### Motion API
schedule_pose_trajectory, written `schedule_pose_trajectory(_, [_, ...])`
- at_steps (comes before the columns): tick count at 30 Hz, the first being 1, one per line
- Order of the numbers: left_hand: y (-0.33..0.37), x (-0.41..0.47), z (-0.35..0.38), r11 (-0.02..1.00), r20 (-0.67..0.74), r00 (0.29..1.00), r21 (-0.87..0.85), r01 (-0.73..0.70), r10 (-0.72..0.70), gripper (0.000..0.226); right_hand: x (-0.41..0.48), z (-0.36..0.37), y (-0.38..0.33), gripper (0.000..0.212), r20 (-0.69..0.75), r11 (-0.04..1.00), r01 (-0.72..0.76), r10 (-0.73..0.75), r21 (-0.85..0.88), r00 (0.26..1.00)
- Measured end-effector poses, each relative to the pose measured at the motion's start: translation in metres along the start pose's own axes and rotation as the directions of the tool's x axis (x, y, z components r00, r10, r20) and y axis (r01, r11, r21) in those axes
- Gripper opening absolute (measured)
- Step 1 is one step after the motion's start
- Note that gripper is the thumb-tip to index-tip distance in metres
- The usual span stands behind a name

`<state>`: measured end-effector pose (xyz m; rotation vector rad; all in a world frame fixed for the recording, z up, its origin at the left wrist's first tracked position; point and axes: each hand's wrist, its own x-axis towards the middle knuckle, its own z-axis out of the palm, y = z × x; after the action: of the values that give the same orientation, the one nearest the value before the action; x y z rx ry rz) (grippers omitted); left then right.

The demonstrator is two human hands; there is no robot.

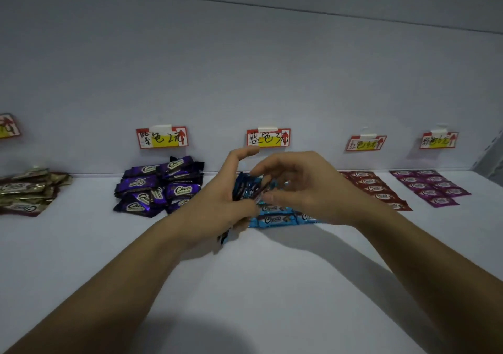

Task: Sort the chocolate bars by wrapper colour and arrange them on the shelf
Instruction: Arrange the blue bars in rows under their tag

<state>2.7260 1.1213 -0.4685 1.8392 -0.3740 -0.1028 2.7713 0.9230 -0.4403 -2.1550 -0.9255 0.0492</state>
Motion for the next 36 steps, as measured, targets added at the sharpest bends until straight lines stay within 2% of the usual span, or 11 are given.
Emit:
schedule_pose_trajectory(2, [0.002, -0.002, -0.015, 0.999, -0.011, 1.0, -0.04, -0.002, 0.001, 0.074, 0.01, 0.007, -0.004, 0.03, -0.099, 0.998, 0.02, -0.014, 0.053, 0.995])
schedule_pose_trajectory(6, [0.003, -0.005, -0.044, 0.983, -0.146, 0.988, -0.183, 0.023, -0.05, 0.041, 0.018, 0.021, -0.005, 0.02, -0.249, 0.915, -0.002, 0.113, 0.404, 0.962])
schedule_pose_trajectory(10, [-0.001, -0.001, -0.058, 0.967, -0.281, 0.952, -0.25, 0.052, -0.124, 0.026, 0.018, 0.027, -0.002, 0.013, -0.253, 0.891, -0.053, 0.185, 0.452, 0.949])
schedule_pose_trajectory(13, [-0.001, -0.001, -0.057, 0.963, -0.342, 0.925, -0.26, 0.074, -0.164, 0.028, 0.015, 0.031, 0.002, 0.013, -0.16, 0.917, -0.115, 0.188, 0.382, 0.969])
schedule_pose_trajectory(15, [-0.001, -0.001, -0.056, 0.96, -0.344, 0.919, -0.258, 0.105, -0.193, 0.031, 0.011, 0.038, 0.004, 0.019, -0.037, 0.956, -0.168, 0.182, 0.241, 0.983])
schedule_pose_trajectory(17, [-0.002, -0.001, -0.056, 0.96, -0.343, 0.915, -0.249, 0.131, -0.214, 0.031, 0.007, 0.044, 0.006, 0.022, 0.039, 0.984, -0.143, 0.14, 0.107, 0.989])
schedule_pose_trajectory(20, [-0.003, -0.001, -0.056, 0.959, -0.336, 0.915, -0.246, 0.143, -0.222, 0.029, 0.003, 0.049, 0.007, 0.021, 0.096, 0.994, -0.088, 0.093, -0.058, 0.991])
schedule_pose_trajectory(23, [-0.005, 0.001, -0.055, 0.95, -0.303, 0.924, -0.276, 0.148, -0.232, 0.017, 0.0, 0.054, 0.007, 0.019, 0.119, 0.978, -0.114, 0.137, -0.175, 0.983])
schedule_pose_trajectory(26, [-0.006, 0.003, -0.054, 0.93, -0.264, 0.932, -0.333, 0.155, -0.25, 0.025, -0.001, 0.053, 0.007, 0.019, 0.095, 0.957, -0.078, 0.108, -0.279, 0.99])
schedule_pose_trajectory(30, [-0.006, 0.003, -0.051, 0.898, -0.211, 0.942, -0.41, 0.158, -0.262, 0.028, -0.001, 0.053, 0.007, 0.019, 0.135, 0.968, 0.02, 0.015, -0.25, 0.991])
schedule_pose_trajectory(36, [-0.006, 0.003, -0.048, 0.903, -0.188, 0.944, -0.389, 0.181, -0.27, 0.028, -0.002, 0.057, 0.013, 0.017, 0.185, 0.955, 0.056, -0.001, -0.292, 0.983])
